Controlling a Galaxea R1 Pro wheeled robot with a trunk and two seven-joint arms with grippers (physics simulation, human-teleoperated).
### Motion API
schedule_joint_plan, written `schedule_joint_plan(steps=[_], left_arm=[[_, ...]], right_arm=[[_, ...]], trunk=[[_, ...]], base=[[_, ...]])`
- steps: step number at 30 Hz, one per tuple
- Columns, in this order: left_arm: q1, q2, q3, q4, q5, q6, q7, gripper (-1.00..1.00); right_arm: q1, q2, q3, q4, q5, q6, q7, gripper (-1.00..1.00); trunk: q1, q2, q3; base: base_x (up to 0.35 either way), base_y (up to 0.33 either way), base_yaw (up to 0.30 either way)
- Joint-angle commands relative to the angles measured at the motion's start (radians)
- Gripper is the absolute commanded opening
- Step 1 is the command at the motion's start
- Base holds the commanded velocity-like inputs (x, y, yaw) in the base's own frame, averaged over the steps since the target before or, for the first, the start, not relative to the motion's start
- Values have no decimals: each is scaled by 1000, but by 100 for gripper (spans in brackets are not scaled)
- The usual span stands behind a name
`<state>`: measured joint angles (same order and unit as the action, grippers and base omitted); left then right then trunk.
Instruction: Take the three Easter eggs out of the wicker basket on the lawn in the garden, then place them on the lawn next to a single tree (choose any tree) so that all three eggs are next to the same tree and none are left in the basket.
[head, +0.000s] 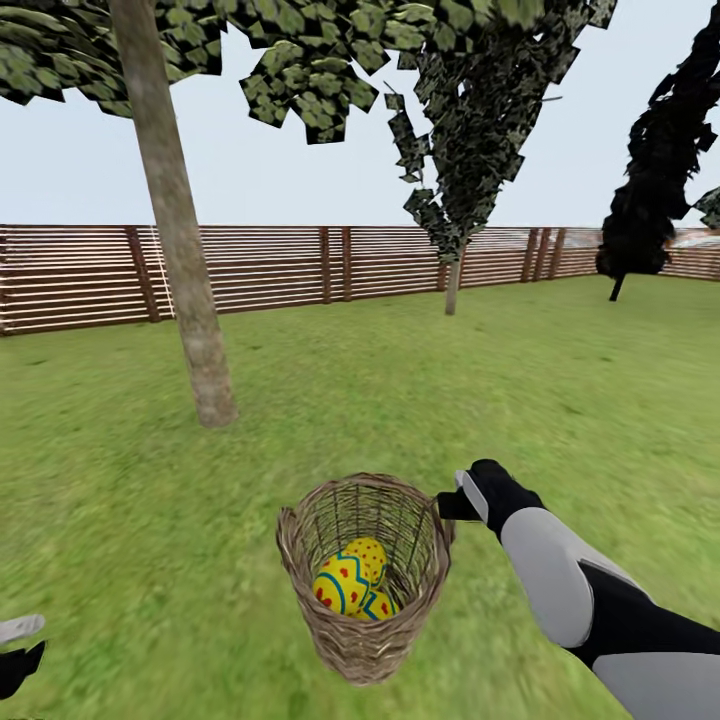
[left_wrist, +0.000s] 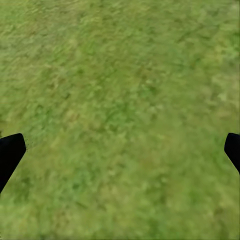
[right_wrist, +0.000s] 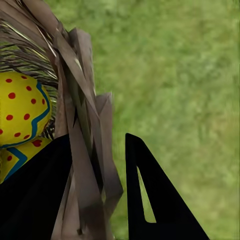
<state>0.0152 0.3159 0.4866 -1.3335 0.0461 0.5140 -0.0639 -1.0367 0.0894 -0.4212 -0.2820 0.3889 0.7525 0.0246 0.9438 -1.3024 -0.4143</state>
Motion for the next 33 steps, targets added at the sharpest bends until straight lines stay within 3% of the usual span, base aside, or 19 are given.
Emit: schedule_joint_plan(steps=[1,20,33], left_arm=[[0,0,1,-2,5,6,-3,100],[0,0,1,-2,3,13,-2,100],[0,0,1,0,0,13,-2,100]], right_arm=[[-1,1,-11,-2,-4,4,3,-100],[0,3,-10,-2,-4,2,3,-100],[0,1,-10,-2,-4,2,8,-100]], trunk=[[1,-1,-1],[1,-1,-1],[1,-1,-1]], base=[[338,0,284],[338,0,282],[337,0,23]])
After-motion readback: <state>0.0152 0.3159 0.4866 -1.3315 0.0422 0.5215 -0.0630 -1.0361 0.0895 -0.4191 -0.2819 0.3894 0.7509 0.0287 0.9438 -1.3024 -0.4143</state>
